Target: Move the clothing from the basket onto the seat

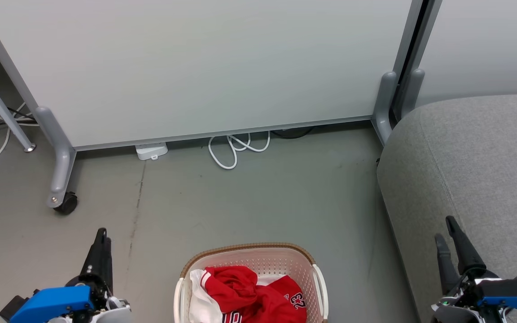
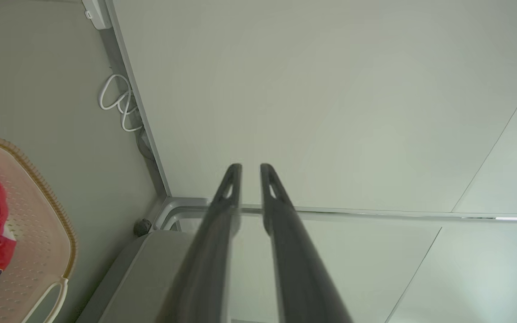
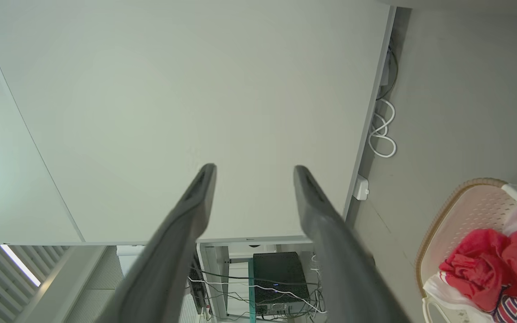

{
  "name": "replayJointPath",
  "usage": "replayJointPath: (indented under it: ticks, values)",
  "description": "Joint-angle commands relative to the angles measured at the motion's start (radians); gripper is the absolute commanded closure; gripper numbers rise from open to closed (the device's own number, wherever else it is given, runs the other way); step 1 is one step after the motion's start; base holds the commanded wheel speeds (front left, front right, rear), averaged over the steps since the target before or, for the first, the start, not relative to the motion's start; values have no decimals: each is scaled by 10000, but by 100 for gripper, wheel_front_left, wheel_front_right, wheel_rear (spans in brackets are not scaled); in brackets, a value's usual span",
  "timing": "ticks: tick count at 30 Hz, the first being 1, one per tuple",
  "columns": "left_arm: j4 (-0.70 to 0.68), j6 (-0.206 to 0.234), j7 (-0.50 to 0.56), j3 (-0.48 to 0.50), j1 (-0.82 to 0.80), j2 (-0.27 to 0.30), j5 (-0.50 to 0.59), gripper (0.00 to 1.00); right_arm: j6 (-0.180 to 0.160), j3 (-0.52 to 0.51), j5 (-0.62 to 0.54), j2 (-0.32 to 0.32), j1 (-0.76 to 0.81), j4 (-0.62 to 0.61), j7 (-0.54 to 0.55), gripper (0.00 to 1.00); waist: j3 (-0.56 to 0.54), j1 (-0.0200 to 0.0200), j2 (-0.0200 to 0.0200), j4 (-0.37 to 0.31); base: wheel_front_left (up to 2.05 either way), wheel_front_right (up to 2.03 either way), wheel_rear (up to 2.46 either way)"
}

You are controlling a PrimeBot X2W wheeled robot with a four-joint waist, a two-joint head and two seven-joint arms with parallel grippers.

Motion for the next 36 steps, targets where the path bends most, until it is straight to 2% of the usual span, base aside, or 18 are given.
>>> replayJointPath:
  ticks: [1,14,21,30,36]
  values:
    - [-191,-2,-138,-156,-255,55,66,0,13,107,10,-27,-155,-233,-144,0,0,0,0,-1,0,0,0]
    - [-244,2,-720,-651,-369,67,376,0,17,483,-130,-34,-132,-471,-727,0,-1,0,0,5,0,0,0]
    - [-250,76,-1025,-833,-434,73,828,0,20,546,-1002,-38,-153,-471,-1031,0,-2,0,0,0,0,0,0]
    - [-426,419,-1380,-1114,-477,80,2911,0,24,714,-3099,-42,-205,-501,-1388,0,-1,0,0,-30,0,0,0]
    - [-436,638,-1600,-1444,-479,84,4819,0,26,815,-4772,-46,-243,-490,-1607,0,-4,0,0,-30,0,0,0]
